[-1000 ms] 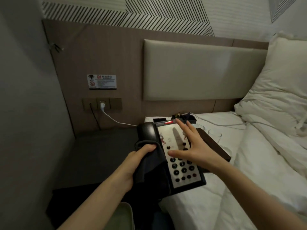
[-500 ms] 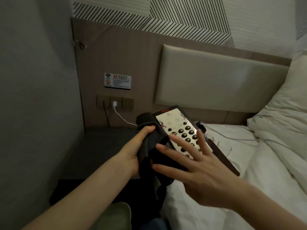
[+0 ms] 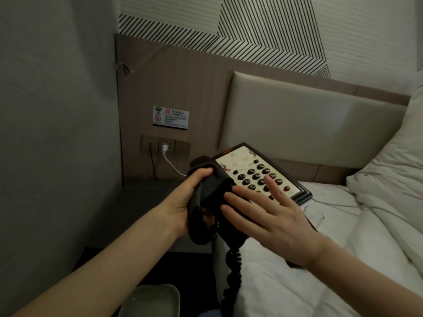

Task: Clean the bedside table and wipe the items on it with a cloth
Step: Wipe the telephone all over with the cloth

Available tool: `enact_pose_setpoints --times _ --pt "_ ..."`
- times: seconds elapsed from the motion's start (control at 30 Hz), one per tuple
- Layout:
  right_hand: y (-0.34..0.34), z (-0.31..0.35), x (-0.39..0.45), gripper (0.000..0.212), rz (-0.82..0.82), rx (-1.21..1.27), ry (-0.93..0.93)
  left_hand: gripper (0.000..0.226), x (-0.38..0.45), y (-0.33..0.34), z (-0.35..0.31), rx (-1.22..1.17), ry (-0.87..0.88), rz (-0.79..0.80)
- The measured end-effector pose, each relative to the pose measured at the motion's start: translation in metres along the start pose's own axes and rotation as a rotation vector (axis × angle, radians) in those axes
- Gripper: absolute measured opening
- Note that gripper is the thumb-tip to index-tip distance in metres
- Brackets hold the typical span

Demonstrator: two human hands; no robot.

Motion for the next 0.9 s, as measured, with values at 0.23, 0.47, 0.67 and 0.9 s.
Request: enact_pose_setpoints --times 0.23,0.47,0.67,0.9 --pt "-0.008 -0.014 0.003 0.049 -0.097 0.058 0.160 0.042 -0.007 -0.004 -0.012 0.083 0.064 0.165" --pt "-0.014 -0.013 0.011 0.049 -0.172 0.084 0.165 0.044 -0.009 0.007 -0.017 -0.061 0.211 0.226" --pt "-0.013 -0.013 0.018 0.044 -0.186 0.158 0.195 0.040 -0.012 0.010 -0.022 -0.140 0.241 0.174" --pt "-0.019 -0.025 0.020 0.057 -0.199 0.297 0.322 0.043 -0.015 0.010 -0.026 -0.097 0.219 0.166"
Point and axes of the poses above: each hand's wrist, its own x-axis towards the middle knuckle, its own y-axis out of the palm, z = x × y, the point moved 9 cm from there along x, towards the middle knuckle, and after that the axes turned 2 degrees about y, right-handed, at the moved point
